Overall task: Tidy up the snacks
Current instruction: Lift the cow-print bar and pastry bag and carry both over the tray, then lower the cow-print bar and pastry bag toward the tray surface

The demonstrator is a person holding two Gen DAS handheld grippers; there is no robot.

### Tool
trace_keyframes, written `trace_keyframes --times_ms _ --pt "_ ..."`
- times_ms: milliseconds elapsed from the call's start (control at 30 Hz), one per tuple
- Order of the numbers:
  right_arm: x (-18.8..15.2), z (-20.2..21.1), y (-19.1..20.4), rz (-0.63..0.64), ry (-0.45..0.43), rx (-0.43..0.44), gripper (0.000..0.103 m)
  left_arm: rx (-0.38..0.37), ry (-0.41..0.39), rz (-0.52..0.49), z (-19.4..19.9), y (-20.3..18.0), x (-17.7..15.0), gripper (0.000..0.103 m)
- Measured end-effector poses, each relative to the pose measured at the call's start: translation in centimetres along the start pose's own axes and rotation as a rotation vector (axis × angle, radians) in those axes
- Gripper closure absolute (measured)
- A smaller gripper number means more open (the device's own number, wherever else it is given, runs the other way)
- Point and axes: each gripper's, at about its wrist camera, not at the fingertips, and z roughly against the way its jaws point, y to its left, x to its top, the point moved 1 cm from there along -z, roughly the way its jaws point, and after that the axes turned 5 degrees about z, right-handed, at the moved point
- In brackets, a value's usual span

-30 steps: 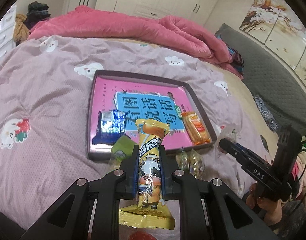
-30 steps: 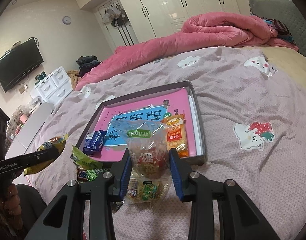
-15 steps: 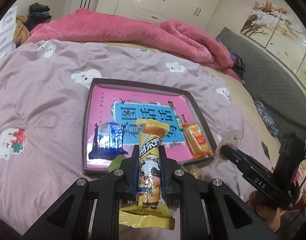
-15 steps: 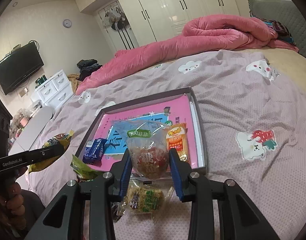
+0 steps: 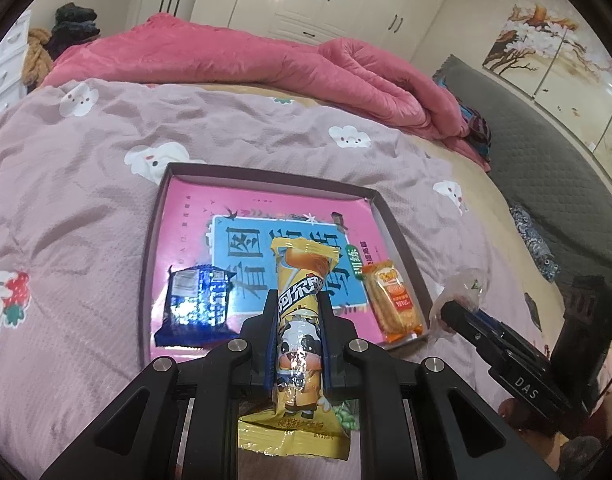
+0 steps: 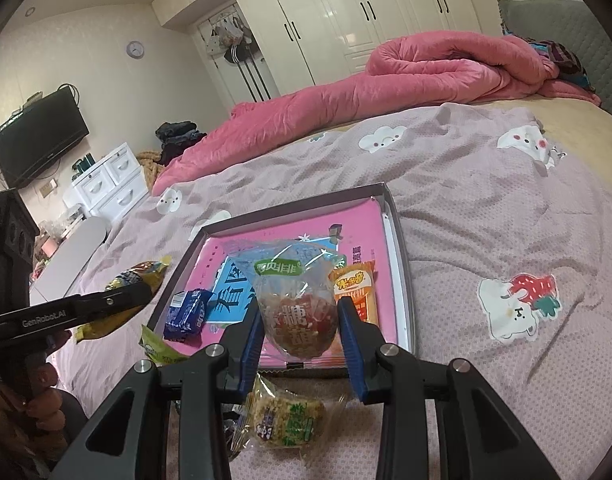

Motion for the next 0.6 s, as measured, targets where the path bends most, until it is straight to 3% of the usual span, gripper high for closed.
trace_keyframes --times_ms 600 --pt "0.7 -3.9 0.5 0.023 0.059 0.056 0.066 0.065 0.041 -0.014 -4.8 0.0 0.1 0.086"
